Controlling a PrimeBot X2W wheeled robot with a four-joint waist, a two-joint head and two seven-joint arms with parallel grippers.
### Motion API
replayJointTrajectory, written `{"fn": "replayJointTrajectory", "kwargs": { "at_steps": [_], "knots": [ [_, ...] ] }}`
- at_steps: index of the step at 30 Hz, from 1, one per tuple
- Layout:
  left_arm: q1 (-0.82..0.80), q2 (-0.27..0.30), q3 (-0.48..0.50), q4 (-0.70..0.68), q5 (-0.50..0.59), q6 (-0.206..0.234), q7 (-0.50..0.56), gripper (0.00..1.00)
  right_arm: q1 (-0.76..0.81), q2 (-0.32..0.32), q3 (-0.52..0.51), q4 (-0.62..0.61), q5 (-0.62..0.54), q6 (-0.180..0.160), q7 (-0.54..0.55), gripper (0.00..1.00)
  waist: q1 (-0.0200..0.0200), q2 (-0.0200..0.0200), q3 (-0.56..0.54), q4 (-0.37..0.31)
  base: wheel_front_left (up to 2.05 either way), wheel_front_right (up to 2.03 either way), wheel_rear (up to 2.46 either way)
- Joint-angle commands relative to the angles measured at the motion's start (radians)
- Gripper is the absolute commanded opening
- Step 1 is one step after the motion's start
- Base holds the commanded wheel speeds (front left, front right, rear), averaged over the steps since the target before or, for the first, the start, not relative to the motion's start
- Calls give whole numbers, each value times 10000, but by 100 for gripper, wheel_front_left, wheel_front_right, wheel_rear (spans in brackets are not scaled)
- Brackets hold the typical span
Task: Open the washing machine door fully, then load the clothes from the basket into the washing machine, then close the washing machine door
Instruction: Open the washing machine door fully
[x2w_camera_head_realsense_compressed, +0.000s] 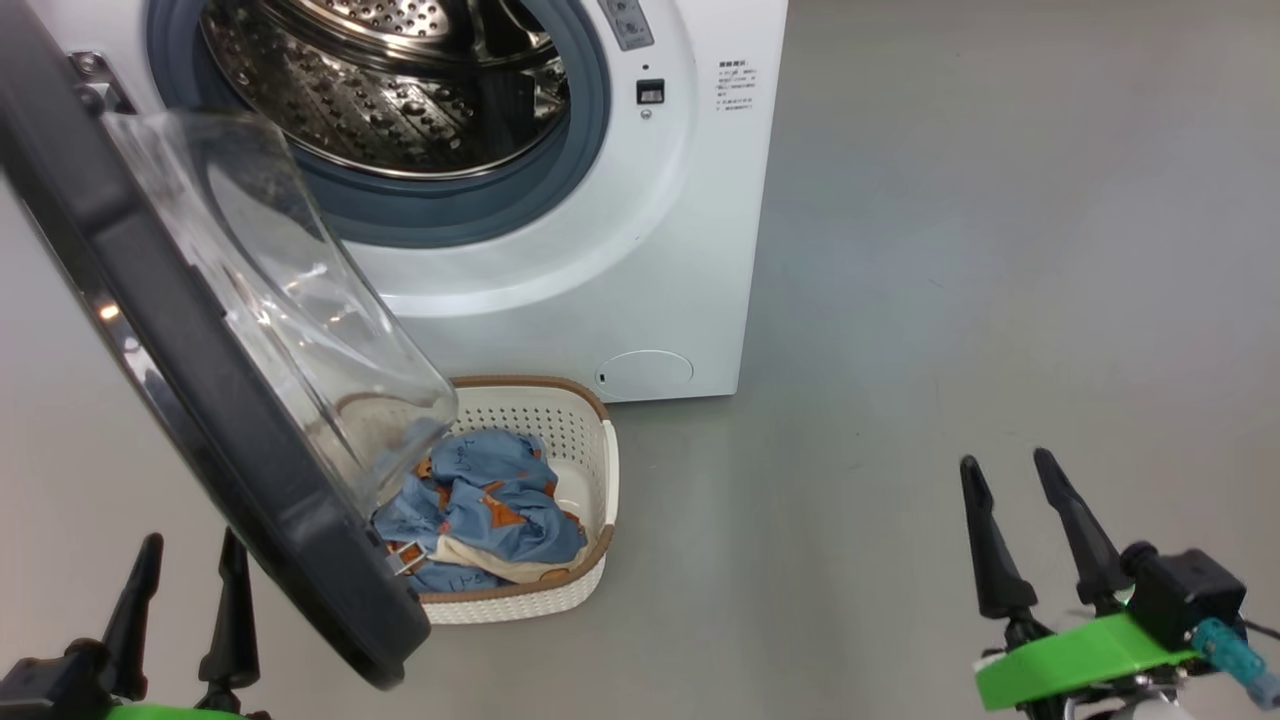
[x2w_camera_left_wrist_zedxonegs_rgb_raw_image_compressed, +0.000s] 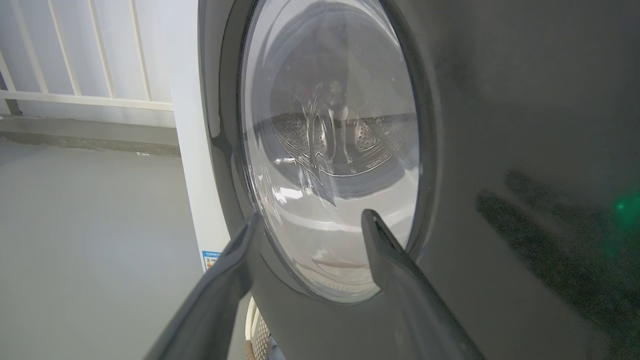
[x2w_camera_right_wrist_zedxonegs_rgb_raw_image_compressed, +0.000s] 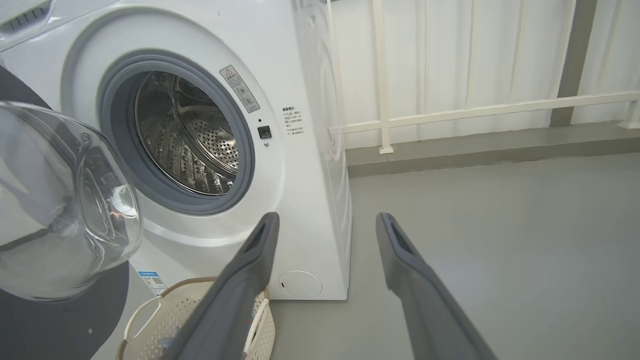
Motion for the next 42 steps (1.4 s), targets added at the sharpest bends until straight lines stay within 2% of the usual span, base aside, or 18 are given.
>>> {"fn": "replayJointTrajectory", "kwargs": {
  "at_steps": [1,11,29,30,32,37,42],
  "knots": [
    [-164,218,327,-284,65,-29,-122,100,83,17,166,-306,-351,63,-49,100,0,-1,12,30,0,0,0],
    [-150,180,281,-247,94,-29,-122,100,298,17,27,-267,-1179,63,-49,100,0,-1,32,95,0,0,0],
    [-126,139,213,-216,211,-29,-122,100,283,18,-204,-163,-1179,63,-49,100,0,-1,-50,148,0,0,0],
    [-123,138,204,-213,207,-29,-122,77,286,18,-201,-137,-1174,63,-49,100,0,-1,-53,150,0,0,0],
    [-108,145,170,-189,194,-29,-122,0,284,18,-205,-104,-1191,63,-49,100,0,-1,-58,149,0,0,0],
    [-153,133,298,-398,126,-29,-122,0,268,18,-221,-59,-1202,63,-49,100,0,-1,-64,148,0,0,0],
    [-405,67,980,-1604,470,-29,-122,0,276,18,-244,-53,-1185,63,-49,100,0,-1,-67,177,0,0,0]
  ]
}}
